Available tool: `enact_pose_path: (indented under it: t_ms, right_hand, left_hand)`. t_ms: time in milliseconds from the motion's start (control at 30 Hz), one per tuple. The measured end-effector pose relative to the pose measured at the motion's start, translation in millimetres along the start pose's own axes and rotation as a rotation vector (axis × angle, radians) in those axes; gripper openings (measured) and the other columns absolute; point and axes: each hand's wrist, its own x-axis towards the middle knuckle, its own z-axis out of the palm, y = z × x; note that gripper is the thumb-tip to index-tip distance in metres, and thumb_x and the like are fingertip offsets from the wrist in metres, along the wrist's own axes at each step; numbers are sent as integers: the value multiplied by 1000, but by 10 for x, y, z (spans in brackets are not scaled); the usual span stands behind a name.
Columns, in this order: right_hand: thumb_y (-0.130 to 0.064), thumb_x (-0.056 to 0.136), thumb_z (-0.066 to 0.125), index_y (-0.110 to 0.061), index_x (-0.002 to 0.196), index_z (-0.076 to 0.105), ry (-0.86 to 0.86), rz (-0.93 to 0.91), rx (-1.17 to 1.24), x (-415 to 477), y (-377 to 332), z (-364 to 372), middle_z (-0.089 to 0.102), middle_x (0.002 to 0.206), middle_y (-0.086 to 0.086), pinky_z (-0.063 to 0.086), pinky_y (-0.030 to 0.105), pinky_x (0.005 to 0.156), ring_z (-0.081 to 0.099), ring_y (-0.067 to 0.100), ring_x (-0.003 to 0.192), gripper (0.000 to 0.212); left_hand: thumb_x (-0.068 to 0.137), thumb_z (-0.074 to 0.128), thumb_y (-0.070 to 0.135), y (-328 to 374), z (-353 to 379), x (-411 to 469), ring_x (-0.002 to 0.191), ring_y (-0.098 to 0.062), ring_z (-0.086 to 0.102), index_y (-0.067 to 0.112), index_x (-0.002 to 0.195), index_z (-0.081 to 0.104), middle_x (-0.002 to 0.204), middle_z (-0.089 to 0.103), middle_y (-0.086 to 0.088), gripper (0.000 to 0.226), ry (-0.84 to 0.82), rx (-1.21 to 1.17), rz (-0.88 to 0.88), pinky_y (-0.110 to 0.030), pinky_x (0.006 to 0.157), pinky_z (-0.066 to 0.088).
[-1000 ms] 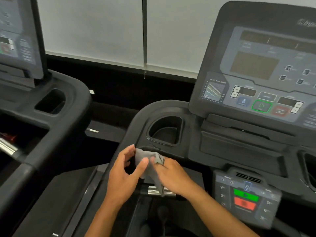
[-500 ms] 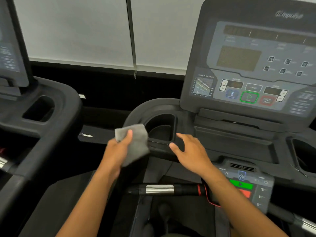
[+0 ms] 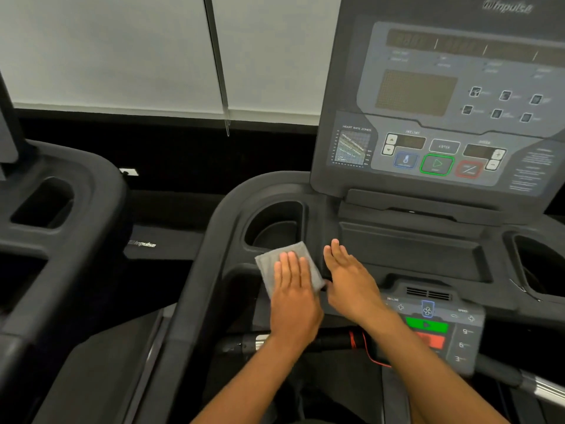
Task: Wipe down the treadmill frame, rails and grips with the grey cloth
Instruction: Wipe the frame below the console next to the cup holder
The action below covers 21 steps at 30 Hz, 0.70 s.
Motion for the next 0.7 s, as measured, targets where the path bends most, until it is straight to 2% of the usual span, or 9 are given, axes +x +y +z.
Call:
enact_pose_path:
  t_ms: [67,167,233,367,467,533,633,700]
  right_hand:
    - [-19,97,60,-13,165,4,27,-19,16,-2,40,-22,-5,174,8,9,31,127,5,21,161,88]
    - [-29,101,62,-18,166,10,62,-9,38,-15,52,-44,0,174,2,16,32,126,9,18,160,84]
    - [-34,102,61,-18,166,10,59,7,37,-20,38,-47,-2,174,1,17,32,126,9,17,160,82]
    - [-32,103,60,-17,166,10,64,14,52,-11,18,-28,-3,174,1,12,29,127,7,17,160,81]
    - [-35,101,62,-18,165,13,73,19,59,-2,21,-29,1,175,-1,19,32,126,14,20,158,82]
    - [-36,100,64,-19,165,17,68,17,77,-10,38,-62,4,174,-3,23,33,125,18,20,157,82]
    - [-37,96,69,-19,164,21,82,-2,101,-2,94,-129,11,174,-3,20,31,126,21,20,156,85]
    - [-37,94,71,-20,164,22,80,-12,103,-4,148,-160,17,173,-3,18,31,128,20,18,156,87]
  left_hand:
    - [91,38,31,42,18,77,150,-41,41,-6,152,46,159,43,-29,72,4,-33,129,-47,124,16]
    - [97,41,26,-294,-108,86,159,-19,25,11,160,39,168,33,-6,65,27,-128,240,-31,130,1]
    - [100,43,29,-626,-179,-31,159,-10,21,19,161,39,169,30,5,62,22,-107,253,-31,131,3]
    - [97,43,28,-1232,-336,-198,150,-15,42,12,149,57,154,58,-1,57,171,-15,54,-47,126,28]
    - [93,40,31,-1229,-346,-161,148,-25,48,9,148,59,152,60,-9,62,156,94,-78,-57,124,28]
    - [94,41,34,-939,-213,-174,150,-33,43,8,151,54,157,53,-14,63,140,37,-33,-56,125,20]
    - [92,42,33,-364,-36,-149,157,-32,28,8,158,43,167,36,-13,71,52,-2,155,-59,126,17]
    - [90,39,33,-176,-35,61,157,-32,30,3,157,44,165,40,-16,73,59,35,201,-59,123,16]
